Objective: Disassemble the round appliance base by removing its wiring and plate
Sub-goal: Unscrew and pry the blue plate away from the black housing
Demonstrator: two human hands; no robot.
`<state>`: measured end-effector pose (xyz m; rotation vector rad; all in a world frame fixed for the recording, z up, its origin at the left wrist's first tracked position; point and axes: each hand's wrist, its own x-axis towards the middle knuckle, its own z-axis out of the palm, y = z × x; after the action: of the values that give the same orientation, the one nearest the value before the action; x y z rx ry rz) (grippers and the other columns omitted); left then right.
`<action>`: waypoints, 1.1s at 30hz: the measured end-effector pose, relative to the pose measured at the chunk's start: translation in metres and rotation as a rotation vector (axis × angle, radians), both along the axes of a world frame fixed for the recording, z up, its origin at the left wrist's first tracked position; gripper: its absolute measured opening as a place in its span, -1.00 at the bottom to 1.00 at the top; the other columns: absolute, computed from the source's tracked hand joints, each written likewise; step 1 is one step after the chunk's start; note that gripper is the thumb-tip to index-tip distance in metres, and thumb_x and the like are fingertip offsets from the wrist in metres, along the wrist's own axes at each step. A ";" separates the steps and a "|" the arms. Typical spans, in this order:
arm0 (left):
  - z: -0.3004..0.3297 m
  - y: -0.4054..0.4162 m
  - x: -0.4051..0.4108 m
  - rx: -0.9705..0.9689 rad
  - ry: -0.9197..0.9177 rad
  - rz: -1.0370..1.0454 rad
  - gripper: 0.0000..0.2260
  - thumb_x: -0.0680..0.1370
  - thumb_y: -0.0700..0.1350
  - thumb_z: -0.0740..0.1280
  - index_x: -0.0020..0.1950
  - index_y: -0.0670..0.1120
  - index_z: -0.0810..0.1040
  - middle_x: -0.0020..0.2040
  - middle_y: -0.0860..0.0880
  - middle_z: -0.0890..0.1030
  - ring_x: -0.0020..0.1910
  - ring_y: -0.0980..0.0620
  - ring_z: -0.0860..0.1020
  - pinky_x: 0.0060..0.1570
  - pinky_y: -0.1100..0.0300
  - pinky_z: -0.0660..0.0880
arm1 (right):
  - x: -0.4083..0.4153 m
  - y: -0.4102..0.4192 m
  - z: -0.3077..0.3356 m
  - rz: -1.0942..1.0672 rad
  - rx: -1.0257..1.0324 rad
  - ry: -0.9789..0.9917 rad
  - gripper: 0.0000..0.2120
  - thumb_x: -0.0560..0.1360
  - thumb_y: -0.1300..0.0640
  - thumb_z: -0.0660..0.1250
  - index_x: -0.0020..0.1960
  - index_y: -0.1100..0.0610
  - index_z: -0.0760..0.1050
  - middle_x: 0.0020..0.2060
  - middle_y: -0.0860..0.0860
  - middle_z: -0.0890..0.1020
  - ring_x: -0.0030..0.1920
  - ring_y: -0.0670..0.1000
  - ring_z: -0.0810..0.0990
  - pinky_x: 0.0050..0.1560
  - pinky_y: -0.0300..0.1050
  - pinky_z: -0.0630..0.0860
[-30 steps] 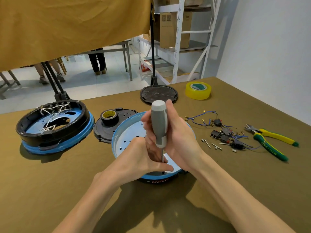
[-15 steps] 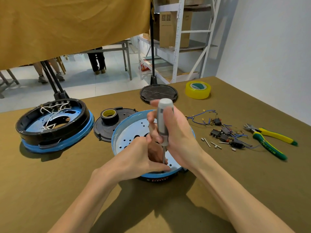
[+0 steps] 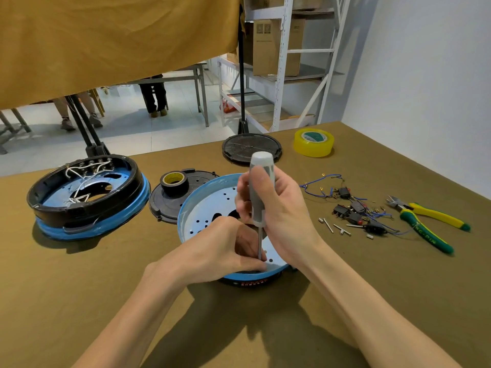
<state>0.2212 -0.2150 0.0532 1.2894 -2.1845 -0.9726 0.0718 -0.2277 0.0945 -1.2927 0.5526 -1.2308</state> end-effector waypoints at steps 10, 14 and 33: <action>0.000 -0.002 0.005 0.068 0.010 -0.026 -0.84 0.50 0.04 0.54 0.05 0.08 0.69 -0.08 0.20 0.72 -0.07 0.23 0.69 -0.08 0.41 0.57 | -0.002 0.000 -0.001 -0.003 0.063 -0.034 -0.46 0.57 -0.21 0.22 0.18 0.28 0.50 -0.15 0.06 0.60 -0.30 0.00 0.51 -0.24 -0.07 0.50; 0.000 -0.002 0.006 0.071 0.018 0.000 -0.82 0.48 0.03 0.56 0.05 0.07 0.69 -0.09 0.19 0.73 -0.07 0.22 0.69 -0.06 0.42 0.57 | 0.001 0.003 0.001 0.109 0.096 -0.021 -0.25 0.44 -0.41 0.35 0.22 0.26 0.45 -0.16 0.06 0.53 -0.36 -0.03 0.43 -0.38 -0.13 0.40; 0.027 0.017 0.009 0.102 -0.355 -0.096 -0.65 0.48 0.33 0.42 0.21 0.27 0.64 0.03 0.30 0.52 0.04 0.35 0.50 -0.04 0.34 0.52 | -0.103 -0.014 -0.046 -0.621 -0.083 1.081 -0.69 0.51 -0.17 0.43 0.08 -0.03 0.43 -0.13 -0.15 0.59 -0.14 -0.08 0.60 -0.26 -0.07 0.48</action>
<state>0.2306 -0.1981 0.0801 1.5134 -2.5106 -0.9622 -0.0309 -0.2419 0.0487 -1.8962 1.7880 -0.9298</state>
